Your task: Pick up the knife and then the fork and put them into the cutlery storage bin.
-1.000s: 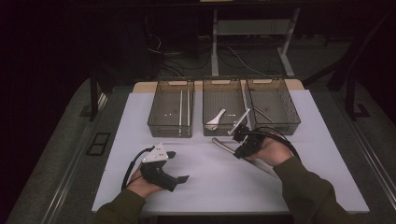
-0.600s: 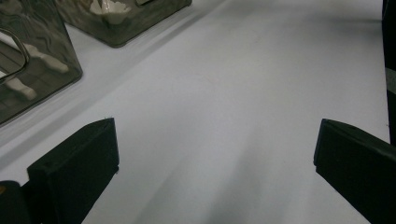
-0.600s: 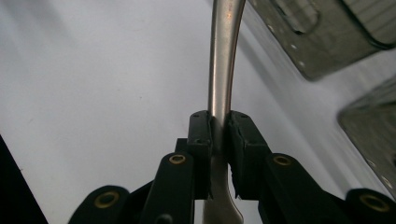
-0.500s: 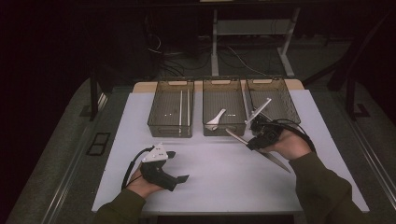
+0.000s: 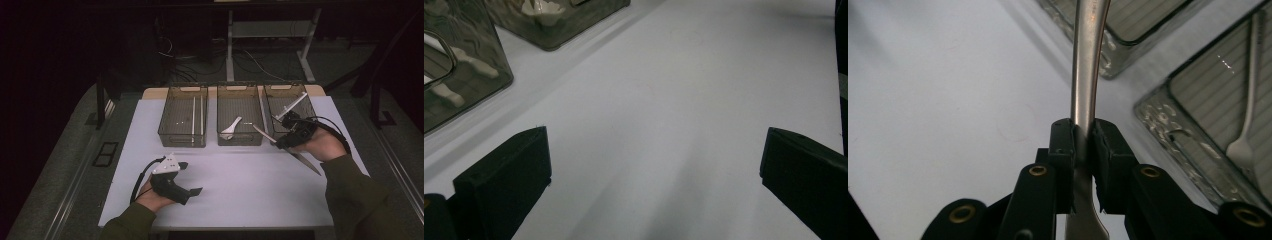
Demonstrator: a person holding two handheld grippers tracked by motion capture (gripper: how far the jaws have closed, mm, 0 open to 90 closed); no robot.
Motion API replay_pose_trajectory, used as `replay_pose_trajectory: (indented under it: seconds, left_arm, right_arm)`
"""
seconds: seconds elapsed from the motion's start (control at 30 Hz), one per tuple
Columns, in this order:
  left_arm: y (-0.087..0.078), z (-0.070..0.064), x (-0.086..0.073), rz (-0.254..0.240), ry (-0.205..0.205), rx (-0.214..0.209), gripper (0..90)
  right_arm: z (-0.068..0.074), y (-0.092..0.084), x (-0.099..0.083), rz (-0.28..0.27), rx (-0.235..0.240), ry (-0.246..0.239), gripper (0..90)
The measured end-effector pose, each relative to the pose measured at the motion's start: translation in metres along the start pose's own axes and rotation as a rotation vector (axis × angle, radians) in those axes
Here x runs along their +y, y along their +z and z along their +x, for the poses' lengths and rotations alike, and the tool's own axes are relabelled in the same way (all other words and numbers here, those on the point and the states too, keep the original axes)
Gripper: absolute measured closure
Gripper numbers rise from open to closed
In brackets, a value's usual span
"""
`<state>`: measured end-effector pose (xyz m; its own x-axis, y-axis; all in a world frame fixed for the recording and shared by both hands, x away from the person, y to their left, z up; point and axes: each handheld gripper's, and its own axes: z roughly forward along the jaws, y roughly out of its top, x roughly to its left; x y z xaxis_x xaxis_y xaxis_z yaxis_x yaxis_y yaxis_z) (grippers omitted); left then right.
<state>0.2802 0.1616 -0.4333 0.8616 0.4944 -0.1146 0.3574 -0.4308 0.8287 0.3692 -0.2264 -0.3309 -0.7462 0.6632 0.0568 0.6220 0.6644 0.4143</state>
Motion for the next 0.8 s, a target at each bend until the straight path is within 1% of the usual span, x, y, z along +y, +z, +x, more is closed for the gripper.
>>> replay_pose_trajectory:
  seconds: [0.13, 0.43, 0.8]
  left_arm:
    - [0.000, 0.000, 0.000, -0.001, -0.001, -0.001, 0.0]
    - [0.000, 0.000, 0.000, 0.000, -0.001, -0.002, 0.0]
    - [0.001, 0.001, 0.000, 0.001, -0.004, -0.002, 0.0]
  right_arm:
    - [-0.012, -0.003, 0.001, -0.012, -0.012, 0.023, 79.2]
    - [-0.040, -0.008, 0.005, -0.019, -0.055, 0.089, 79.2]
    - [-0.071, -0.012, 0.021, -0.006, -0.123, 0.143, 79.2]
